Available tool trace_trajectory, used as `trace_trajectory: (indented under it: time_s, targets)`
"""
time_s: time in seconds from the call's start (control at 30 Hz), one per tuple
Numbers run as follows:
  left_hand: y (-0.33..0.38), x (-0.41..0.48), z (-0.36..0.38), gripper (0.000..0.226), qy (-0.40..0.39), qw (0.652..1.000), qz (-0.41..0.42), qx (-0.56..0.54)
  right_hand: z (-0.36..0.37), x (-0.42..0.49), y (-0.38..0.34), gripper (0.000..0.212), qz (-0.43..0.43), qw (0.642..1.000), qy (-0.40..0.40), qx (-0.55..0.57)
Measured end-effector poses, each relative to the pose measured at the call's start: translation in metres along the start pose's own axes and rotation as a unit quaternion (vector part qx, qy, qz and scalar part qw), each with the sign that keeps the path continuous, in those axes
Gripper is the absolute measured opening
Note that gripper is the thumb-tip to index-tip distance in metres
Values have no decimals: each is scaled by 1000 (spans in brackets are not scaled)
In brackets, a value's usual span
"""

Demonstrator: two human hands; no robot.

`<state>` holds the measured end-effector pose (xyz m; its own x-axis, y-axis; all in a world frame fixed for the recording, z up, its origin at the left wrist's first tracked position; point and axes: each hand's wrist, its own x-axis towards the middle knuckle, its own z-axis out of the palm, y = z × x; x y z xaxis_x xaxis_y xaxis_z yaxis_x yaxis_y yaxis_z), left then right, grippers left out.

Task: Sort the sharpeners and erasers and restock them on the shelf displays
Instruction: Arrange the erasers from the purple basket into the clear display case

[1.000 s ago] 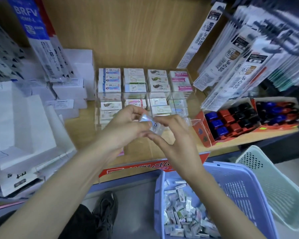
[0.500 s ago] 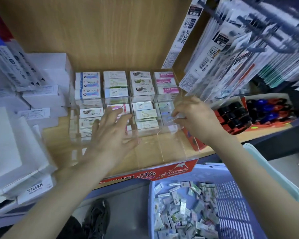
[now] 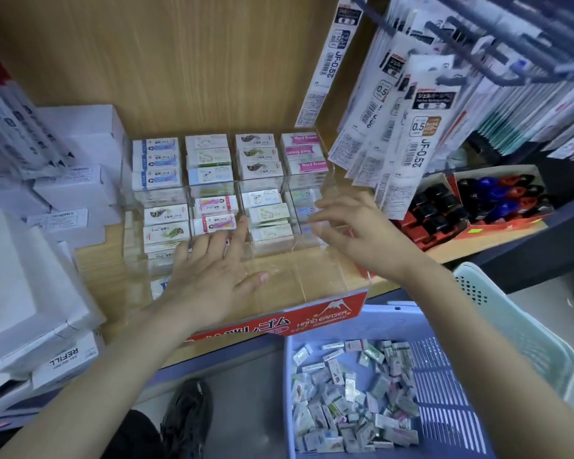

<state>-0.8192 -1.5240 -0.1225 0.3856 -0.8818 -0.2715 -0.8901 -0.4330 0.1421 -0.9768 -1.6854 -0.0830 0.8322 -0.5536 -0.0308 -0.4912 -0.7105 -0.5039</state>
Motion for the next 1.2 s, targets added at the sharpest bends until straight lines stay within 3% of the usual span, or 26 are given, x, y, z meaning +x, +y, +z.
trace_trajectory:
  time_s: [0.13, 0.23, 0.3, 0.37, 0.43, 0.5, 0.6, 0.73, 0.8, 0.9, 0.97, 1.07, 1.2]
  targets:
    - [-2, -3, 1, 80, 8, 1000, -14, -21, 3, -89, 10, 19, 22, 975, 74, 208]
    - [16, -14, 1, 75, 112, 992, -13, -48, 18, -152, 35, 18, 92, 959, 74, 257]
    - [40, -28, 6, 63, 214, 972, 69, -62, 32, -183, 61, 18, 157, 949, 59, 268]
    - [72, -47, 24, 54, 232, 952, 167, -109, 54, -207, 94, 15, 227, 937, 36, 261]
    - [107, -61, 56, 49, 129, 947, 250, -157, 80, -227, 126, 11, 286, 926, 15, 246]
    - [134, -61, 100, 43, -37, 946, 272, -169, 106, -241, 152, 15, 334, 911, -4, 242]
    - [151, -31, 170, 43, -215, 936, 162, -229, 135, -253, 188, 35, 405, 881, -35, 241]
    - [155, 12, 247, 54, -295, 929, 79, -209, 166, -259, 234, 46, 473, 851, -112, 199]
    - [157, 21, 276, 60, -334, 919, 75, -195, 180, -258, 248, 46, 471, 846, -151, 198]
    - [160, 13, 312, 65, -397, 899, 111, -146, 199, -248, 255, 49, 388, 874, -238, 169]
    - [163, 3, 330, 69, -424, 884, 155, -119, 213, -242, 253, 50, 333, 872, -309, 180]
    - [158, -1, 343, 78, -422, 882, 177, -110, 237, -236, 255, 63, 235, 874, -412, 104]
    - [152, -3, 350, 73, -374, 905, 195, -50, 253, -227, 252, 69, 145, 899, -412, -30]
